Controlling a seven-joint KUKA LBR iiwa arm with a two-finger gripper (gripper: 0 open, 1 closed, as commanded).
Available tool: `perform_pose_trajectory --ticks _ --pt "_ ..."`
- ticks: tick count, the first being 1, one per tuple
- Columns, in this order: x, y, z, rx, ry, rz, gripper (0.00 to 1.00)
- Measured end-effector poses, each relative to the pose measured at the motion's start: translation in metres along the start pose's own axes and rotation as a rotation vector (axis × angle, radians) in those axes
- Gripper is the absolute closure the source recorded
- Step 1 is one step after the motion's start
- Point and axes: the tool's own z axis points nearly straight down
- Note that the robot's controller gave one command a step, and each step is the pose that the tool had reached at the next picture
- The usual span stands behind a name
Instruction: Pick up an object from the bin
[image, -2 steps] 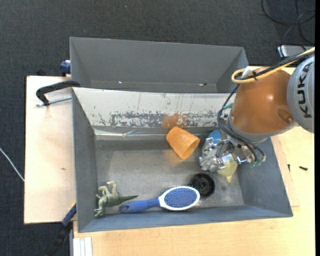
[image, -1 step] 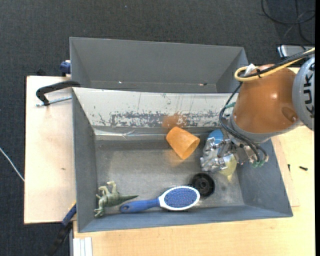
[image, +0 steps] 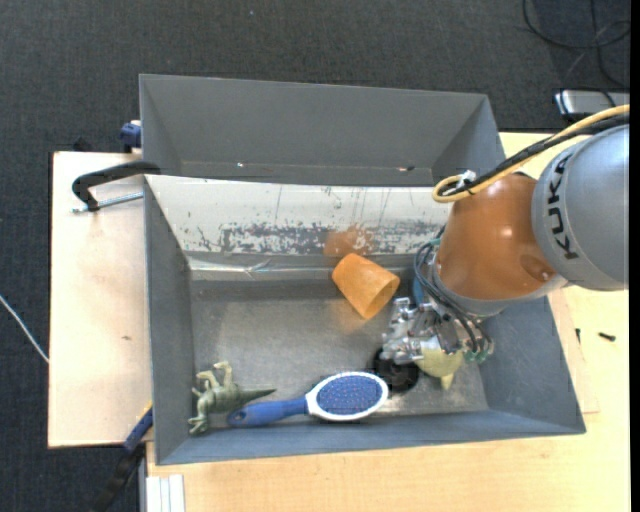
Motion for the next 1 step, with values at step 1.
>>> perform_pose_trajectory --ticks 1 --pt "0.0133 -0.0251 -0.2675 0.002 -0.003 0.045 1.0"
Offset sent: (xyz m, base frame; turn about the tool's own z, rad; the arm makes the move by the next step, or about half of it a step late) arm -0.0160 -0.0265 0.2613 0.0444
